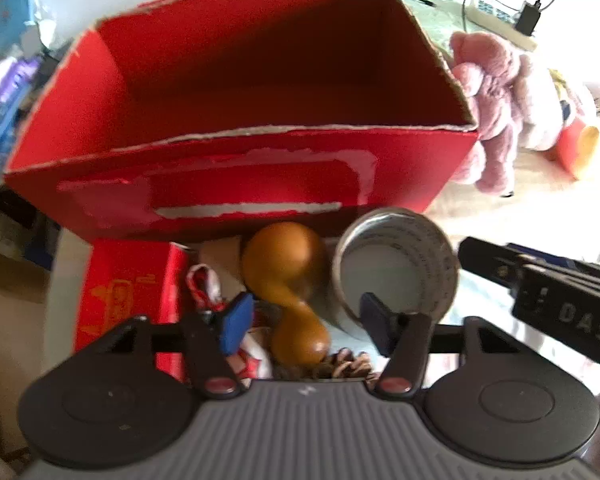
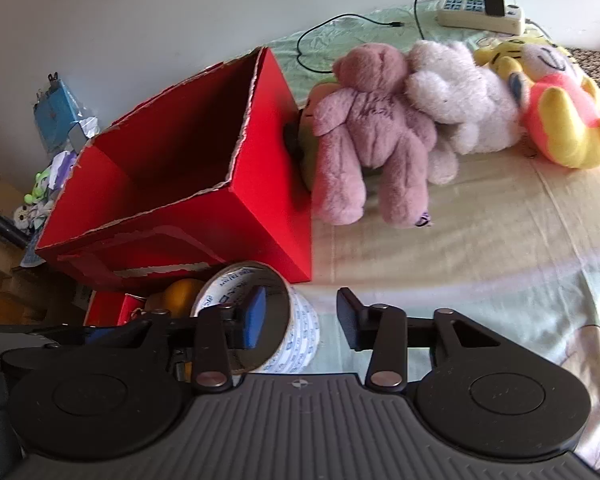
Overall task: Organize objects
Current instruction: 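Close the right gripper on the rim of the clear tape roll, then lift the tape roll with the right gripper and carry it over the red box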
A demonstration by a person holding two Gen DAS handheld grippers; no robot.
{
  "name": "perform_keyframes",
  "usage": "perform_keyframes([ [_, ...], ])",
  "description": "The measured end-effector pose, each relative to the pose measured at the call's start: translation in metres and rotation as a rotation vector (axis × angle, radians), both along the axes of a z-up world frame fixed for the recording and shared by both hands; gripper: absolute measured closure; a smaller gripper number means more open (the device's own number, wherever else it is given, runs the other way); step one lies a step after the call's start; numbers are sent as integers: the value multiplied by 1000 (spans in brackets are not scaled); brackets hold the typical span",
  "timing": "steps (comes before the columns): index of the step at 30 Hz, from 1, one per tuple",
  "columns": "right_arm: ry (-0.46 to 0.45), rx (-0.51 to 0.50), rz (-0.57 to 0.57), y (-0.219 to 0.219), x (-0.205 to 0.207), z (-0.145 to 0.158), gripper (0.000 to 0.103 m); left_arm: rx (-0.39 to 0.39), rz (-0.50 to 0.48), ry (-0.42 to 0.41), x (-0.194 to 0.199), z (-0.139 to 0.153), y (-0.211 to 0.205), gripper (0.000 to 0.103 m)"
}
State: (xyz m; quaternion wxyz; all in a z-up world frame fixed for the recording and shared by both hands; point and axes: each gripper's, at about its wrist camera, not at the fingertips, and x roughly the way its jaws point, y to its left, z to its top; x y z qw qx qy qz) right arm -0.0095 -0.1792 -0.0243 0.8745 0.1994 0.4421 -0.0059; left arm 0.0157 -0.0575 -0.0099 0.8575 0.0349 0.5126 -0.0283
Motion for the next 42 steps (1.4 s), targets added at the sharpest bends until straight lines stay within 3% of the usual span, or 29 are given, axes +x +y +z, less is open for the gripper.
perform_keyframes([
  [7, 18, 48, 28, 4, 12, -8, 70, -60, -59, 43, 5, 1, 0, 63],
  [12, 60, 84, 39, 6, 20, -17, 80, -119, -107, 84, 14, -5, -7, 80],
  [16, 84, 97, 34, 1, 19, -25, 90, -130, -116, 88, 17, -13, -14, 82],
  [23, 60, 109, 3, -12, 10, -23, 90, -191, -177, 116, 6, -4, -11, 91],
  [32, 2, 67, -26, -34, -15, -5, 90, -180, -262, 49, -9, 13, -37, 93],
  [42, -150, 44, -69, -73, -33, 44, 90, -182, -356, -111, -24, 70, -70, 93],
])
